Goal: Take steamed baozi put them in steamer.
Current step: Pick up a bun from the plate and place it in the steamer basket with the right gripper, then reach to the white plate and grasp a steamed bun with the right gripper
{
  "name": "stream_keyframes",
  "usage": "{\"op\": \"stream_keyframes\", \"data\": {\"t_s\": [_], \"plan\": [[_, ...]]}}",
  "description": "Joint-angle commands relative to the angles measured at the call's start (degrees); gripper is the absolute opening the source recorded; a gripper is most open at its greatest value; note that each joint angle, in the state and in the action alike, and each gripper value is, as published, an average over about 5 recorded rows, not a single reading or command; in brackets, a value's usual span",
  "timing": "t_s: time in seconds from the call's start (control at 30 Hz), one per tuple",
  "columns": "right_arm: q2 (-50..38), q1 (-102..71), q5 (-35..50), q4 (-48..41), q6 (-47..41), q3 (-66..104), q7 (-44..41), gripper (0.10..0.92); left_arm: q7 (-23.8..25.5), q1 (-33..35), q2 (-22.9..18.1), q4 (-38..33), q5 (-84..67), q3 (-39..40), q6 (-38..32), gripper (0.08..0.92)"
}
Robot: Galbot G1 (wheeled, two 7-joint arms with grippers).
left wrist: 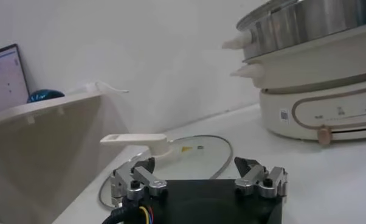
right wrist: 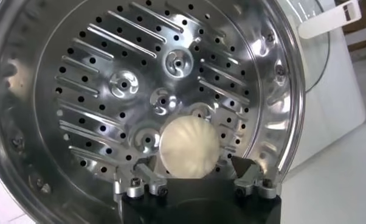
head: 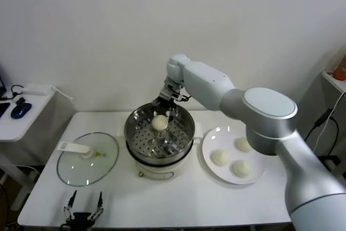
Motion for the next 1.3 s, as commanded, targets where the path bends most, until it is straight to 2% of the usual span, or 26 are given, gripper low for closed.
{"op": "stream_keyframes", "data": {"t_s": [0.03,0.13,0.2,0.47,0.7,0.9,1.3], "plan": [[-10.5,10.1,18.3,11.4,-9.4,-11.5,-0.9,0.823,0.0,0.1,-0.1,-0.2,0.1,-0.1,0.2,0.823],[-18.1,17.4,32.0,21.3,-20.7,-20.0,1.8,0.823,0.0,0.2,0.0,-0.1,0.0,-0.4,0.2,0.823],[-23.4,21.1,38.2,27.5,-26.7,-25.3,3.5,0.823,0.0,0.2,0.0,0.1,0.0,-0.4,0.2,0.823],[-37.5,26.1,44.9,42.2,-41.1,-37.4,8.4,0.823,-0.1,-0.2,0.1,1.3,0.4,0.1,-0.1,0.823],[-41.9,21.3,41.6,48.8,-46.7,-38.6,11.5,0.823,-0.2,-0.4,0.3,2.3,0.6,0.1,-0.5,0.823],[-43.0,12.9,32.6,47.7,-49.8,-33.2,14.4,0.823,-0.7,-0.4,0.3,3.0,1.1,-0.2,-0.6,0.823],[-42.8,-0.4,28.8,45.4,-53.1,-22.4,18.2,0.823,-1.0,-0.4,0.0,3.9,2.0,-0.8,-0.7,0.823]]}}
